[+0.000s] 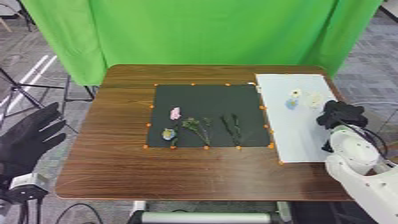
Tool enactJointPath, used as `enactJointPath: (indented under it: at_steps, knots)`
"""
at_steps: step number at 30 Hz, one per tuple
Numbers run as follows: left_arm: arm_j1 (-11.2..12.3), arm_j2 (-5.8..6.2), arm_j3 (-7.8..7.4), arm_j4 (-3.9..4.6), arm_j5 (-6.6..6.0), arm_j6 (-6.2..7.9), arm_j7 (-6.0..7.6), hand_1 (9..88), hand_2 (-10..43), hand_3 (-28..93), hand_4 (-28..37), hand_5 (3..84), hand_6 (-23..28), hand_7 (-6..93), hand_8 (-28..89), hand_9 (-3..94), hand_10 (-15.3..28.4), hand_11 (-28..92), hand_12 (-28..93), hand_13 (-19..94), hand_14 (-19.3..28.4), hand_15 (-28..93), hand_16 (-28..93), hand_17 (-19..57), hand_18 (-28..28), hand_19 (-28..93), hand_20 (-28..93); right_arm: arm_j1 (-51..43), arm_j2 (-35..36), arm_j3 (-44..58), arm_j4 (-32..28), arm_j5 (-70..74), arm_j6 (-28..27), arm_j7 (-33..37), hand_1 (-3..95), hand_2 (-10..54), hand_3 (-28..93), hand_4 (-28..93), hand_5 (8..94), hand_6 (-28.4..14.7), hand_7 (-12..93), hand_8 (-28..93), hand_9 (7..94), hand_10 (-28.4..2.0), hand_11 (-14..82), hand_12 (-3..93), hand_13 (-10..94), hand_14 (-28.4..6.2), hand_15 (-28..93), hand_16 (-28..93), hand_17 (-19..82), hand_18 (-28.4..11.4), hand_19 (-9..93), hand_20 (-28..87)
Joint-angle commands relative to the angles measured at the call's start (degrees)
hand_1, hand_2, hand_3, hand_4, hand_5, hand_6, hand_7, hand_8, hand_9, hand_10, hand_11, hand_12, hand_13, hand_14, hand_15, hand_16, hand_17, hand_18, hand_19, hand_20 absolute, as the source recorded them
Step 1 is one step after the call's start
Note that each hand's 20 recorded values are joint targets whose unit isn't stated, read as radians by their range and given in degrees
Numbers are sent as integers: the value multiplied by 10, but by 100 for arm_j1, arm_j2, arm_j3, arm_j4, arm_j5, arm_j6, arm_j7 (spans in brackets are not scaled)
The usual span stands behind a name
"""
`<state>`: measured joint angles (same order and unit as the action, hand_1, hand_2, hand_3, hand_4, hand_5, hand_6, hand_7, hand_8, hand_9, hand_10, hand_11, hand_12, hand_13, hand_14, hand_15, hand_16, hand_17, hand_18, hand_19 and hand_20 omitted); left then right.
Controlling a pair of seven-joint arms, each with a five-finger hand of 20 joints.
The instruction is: Arrange flowers
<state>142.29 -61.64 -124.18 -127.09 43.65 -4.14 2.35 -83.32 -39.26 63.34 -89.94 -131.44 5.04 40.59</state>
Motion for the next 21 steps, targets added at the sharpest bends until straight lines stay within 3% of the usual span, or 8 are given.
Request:
enactJointPath:
  at_steps: [1,7,13,16,21]
  knots:
    - [134,-62,-66,-67,2,7,-28,226,-54,689,-283,247,18,183,-93,192,92,104,191,146,123,138,73,-119,189,356,101,-176,-18,5,-112,-243,268,-247,507,-93,811,-282,681,39,480,-10,860,-44,135,457,822,14,406,390,247,-172,745,447]
    - [161,-98,-90,-105,14,35,-8,225,-54,690,-283,247,18,183,-93,192,92,106,192,146,124,139,73,-118,189,357,101,-115,-154,-11,-642,-153,598,-489,495,-95,844,-283,735,36,452,-18,898,-37,132,470,848,17,427,405,267,-176,753,460]
    - [95,-60,-12,-73,15,15,-26,225,-54,691,-283,247,18,182,-92,192,92,105,191,146,123,140,71,-118,189,356,101,862,-464,-1007,-1303,-297,1130,-761,491,-95,853,-280,737,36,452,-14,899,-42,134,478,847,15,431,413,274,-174,754,466]
    - [75,-33,0,-68,15,-14,-86,225,-54,691,-283,247,18,182,-93,192,92,106,191,146,123,140,71,-118,189,356,101,1404,-777,-1551,-1503,-286,839,-1020,491,-95,850,-276,736,36,454,-14,897,-44,135,484,845,14,434,417,273,-174,753,469]
    - [19,-5,51,-50,8,22,-90,225,-55,692,-283,247,18,182,-93,191,92,105,191,146,122,139,71,-118,188,357,101,2107,-1430,-2403,-1286,-231,641,-1348,490,-95,846,-274,734,37,458,-24,896,-44,133,479,836,9,442,416,262,-172,745,473]
